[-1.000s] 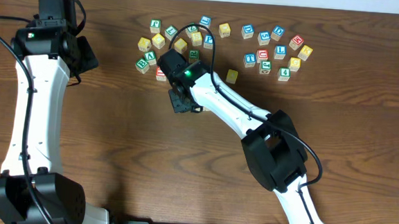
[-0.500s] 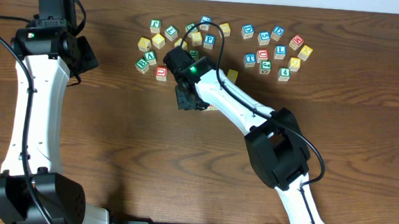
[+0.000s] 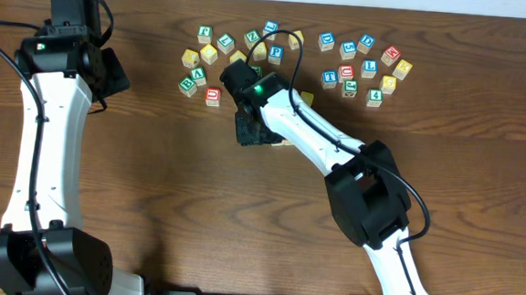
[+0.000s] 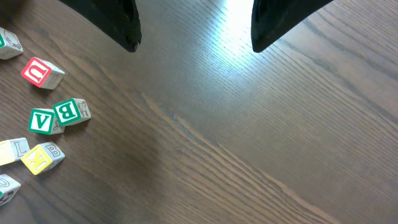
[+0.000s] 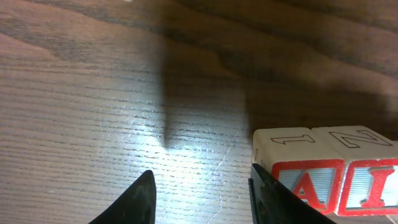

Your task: Spell out AI2

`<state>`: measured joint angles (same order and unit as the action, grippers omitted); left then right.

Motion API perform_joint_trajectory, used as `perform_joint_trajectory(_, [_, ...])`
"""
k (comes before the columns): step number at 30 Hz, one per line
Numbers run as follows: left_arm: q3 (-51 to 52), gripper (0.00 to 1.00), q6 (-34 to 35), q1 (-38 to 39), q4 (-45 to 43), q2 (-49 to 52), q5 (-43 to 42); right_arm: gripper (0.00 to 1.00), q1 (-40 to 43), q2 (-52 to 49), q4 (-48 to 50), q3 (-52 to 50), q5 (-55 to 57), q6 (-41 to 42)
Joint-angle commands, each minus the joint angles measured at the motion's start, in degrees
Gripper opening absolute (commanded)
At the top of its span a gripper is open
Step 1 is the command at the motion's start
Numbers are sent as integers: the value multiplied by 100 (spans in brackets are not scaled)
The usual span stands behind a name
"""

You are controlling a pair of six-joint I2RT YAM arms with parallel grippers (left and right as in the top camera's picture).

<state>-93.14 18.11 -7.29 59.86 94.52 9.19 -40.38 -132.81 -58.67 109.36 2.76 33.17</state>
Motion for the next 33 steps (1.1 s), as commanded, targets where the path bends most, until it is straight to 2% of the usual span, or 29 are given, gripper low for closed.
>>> perform_joint_trajectory(1, [-83,56,-48,2,31,63,31,45,140,306,-55,249,-13,-280])
perform_joint_trajectory(7, [-83,56,-48,2,33,63,31,48,387,949,-590,275,-11,-588])
perform_joint_trajectory(12, [-83,56,-48,2,33,63,31,44,675,968,-1333,157,-17,-739])
perform_joint_trajectory(15, [-83,56,-48,2,33,63,31,37,811,966,-1576,-122,-22,-824])
perform_joint_trajectory(18, [-83,56,-48,2,31,63,31,23,852,966,-1541,-518,-39,-850])
perform_joint_trajectory(24, [-83,56,-48,2,31,63,31,10,850,964,-1307,-1064,-37,-859])
perform_joint_trajectory(33, [-83,56,-48,2,31,63,31,5,852,964,-551,-1484,332,-866])
